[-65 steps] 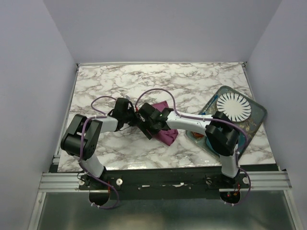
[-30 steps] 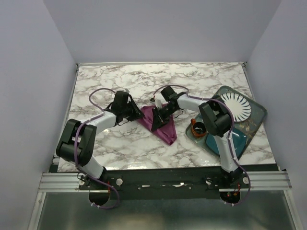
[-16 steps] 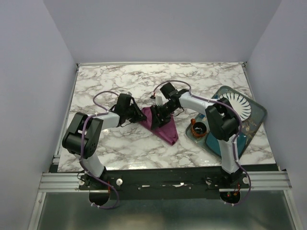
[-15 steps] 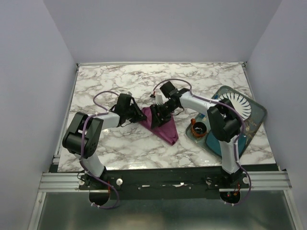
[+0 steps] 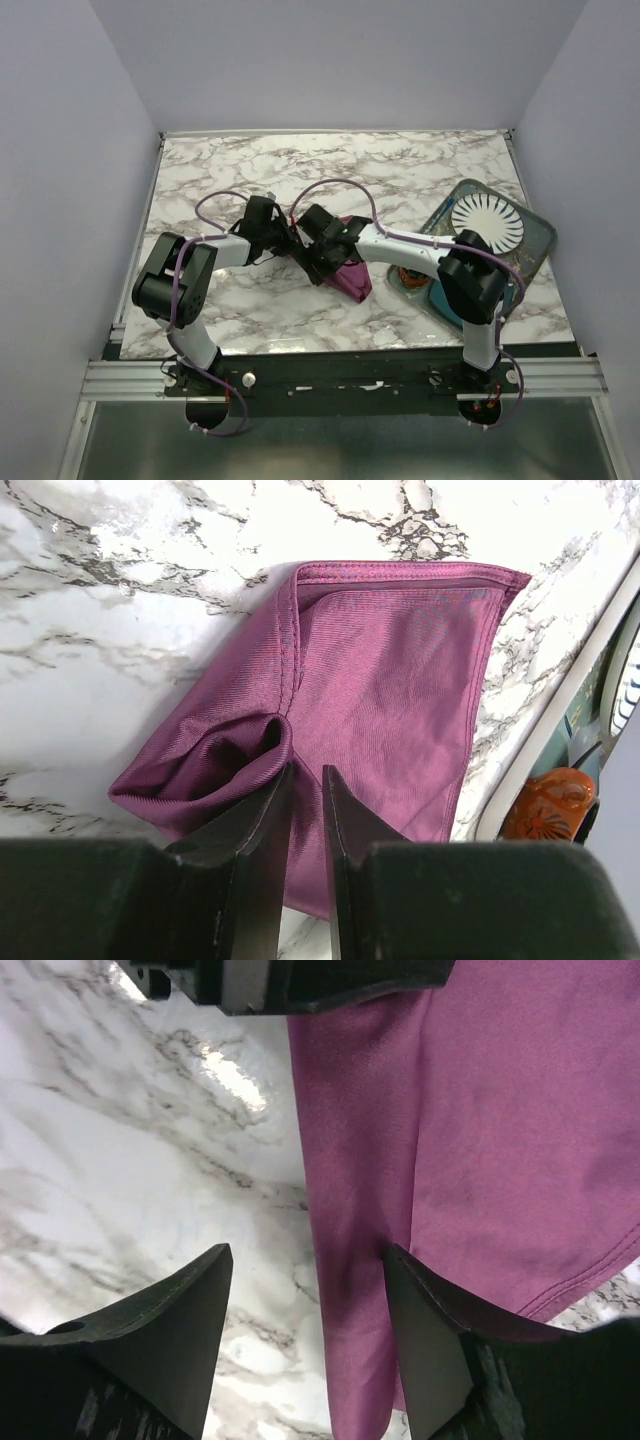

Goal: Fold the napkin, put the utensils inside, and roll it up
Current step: Roll the napkin with the utensil

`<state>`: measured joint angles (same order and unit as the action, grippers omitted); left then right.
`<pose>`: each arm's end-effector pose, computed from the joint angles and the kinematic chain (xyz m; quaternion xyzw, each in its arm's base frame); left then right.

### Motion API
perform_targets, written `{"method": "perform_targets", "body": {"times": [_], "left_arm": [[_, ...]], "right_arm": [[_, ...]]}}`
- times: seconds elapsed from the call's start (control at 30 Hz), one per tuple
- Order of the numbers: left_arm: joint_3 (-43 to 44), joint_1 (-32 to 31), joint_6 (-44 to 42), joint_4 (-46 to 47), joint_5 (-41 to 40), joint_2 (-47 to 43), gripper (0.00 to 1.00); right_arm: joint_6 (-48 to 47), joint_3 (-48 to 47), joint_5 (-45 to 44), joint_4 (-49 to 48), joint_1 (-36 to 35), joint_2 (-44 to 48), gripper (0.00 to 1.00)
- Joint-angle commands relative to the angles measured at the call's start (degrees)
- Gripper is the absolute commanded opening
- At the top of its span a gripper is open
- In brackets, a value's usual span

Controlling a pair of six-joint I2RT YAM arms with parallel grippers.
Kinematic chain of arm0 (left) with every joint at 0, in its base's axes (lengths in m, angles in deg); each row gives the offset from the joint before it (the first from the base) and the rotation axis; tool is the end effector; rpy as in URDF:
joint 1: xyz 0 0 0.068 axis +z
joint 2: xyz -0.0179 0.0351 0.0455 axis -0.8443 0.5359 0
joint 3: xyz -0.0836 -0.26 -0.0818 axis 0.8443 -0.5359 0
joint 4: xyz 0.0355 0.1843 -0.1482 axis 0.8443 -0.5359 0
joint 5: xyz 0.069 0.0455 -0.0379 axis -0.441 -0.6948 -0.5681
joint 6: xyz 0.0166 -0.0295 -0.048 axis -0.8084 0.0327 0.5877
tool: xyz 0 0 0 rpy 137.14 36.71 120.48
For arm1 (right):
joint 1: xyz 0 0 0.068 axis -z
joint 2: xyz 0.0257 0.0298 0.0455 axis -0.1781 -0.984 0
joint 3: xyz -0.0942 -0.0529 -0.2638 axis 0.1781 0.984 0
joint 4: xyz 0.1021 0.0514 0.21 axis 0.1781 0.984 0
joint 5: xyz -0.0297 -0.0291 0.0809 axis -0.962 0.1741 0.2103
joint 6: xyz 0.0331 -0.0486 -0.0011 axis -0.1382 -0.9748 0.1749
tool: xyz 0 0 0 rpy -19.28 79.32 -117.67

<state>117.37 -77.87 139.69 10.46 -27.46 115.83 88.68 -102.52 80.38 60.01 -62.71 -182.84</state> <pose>0.2992 -0.1237 0.1648 -0.1915 0.8899 -0.3400 0.2363 0.2389 0.3114 0.2147 -0.3730 0.8968 0.1238 0.2033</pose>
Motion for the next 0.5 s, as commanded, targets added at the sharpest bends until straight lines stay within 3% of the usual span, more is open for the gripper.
{"method": "perform_targets", "body": {"times": [0.0, 0.27, 0.4, 0.47], "left_arm": [[-1.2, 0.1, -0.8, -4.7, -0.7, 2.7, 0.28], [-1.3, 0.3, -0.8, -4.6, -0.4, 2.7, 0.28], [-1.6, 0.5, -0.9, -4.8, 0.1, 2.3, 0.28], [-1.7, 0.6, -1.2, -4.7, 0.6, 1.7, 0.28]], "right_arm": [[-2.0, -0.8, -13.5, -3.0, -2.7, -3.5, 0.68], [-2.3, 0.3, -17.3, -4.7, -3.9, -6.4, 0.57], [-2.6, 0.6, -19.5, -5.4, -3.8, -7.0, 0.49], [-3.0, 0.4, -19.8, -5.5, -3.8, -7.3, 0.38]]}}
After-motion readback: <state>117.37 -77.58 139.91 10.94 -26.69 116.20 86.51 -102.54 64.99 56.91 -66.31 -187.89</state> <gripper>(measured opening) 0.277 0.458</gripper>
